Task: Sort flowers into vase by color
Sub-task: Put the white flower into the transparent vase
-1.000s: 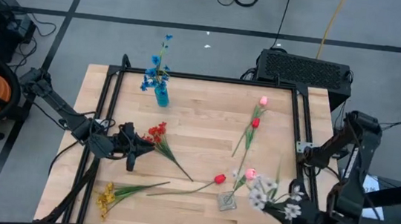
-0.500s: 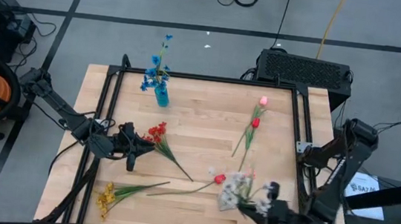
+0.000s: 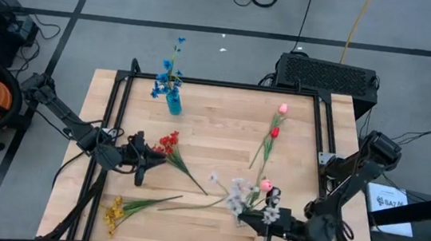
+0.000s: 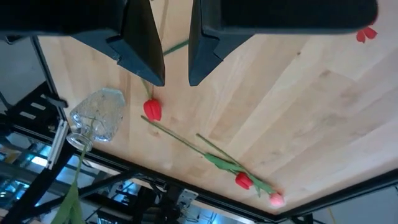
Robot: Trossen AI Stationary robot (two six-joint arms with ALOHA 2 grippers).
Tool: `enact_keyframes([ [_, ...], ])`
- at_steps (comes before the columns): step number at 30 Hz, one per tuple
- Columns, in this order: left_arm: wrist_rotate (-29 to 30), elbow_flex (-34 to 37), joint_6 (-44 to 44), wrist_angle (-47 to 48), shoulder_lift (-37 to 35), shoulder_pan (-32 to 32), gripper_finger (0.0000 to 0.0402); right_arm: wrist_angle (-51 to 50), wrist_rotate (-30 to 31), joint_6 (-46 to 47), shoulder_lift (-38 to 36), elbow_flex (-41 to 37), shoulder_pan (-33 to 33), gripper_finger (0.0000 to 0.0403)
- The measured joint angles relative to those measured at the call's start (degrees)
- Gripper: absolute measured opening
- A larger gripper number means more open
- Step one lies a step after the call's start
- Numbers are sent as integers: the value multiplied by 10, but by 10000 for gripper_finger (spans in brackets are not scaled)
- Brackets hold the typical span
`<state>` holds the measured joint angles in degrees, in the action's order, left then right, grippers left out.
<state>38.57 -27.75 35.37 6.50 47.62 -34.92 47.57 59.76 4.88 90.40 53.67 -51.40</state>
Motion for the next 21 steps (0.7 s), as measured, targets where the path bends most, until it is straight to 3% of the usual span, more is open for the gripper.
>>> enact_keyframes([
  [4,-8,0,-3,0,0,0,77,48,2,-66,2,-19,-1,0],
  [21,-9,0,-3,0,0,0,77,-3,3,-23,2,-72,8,5],
])
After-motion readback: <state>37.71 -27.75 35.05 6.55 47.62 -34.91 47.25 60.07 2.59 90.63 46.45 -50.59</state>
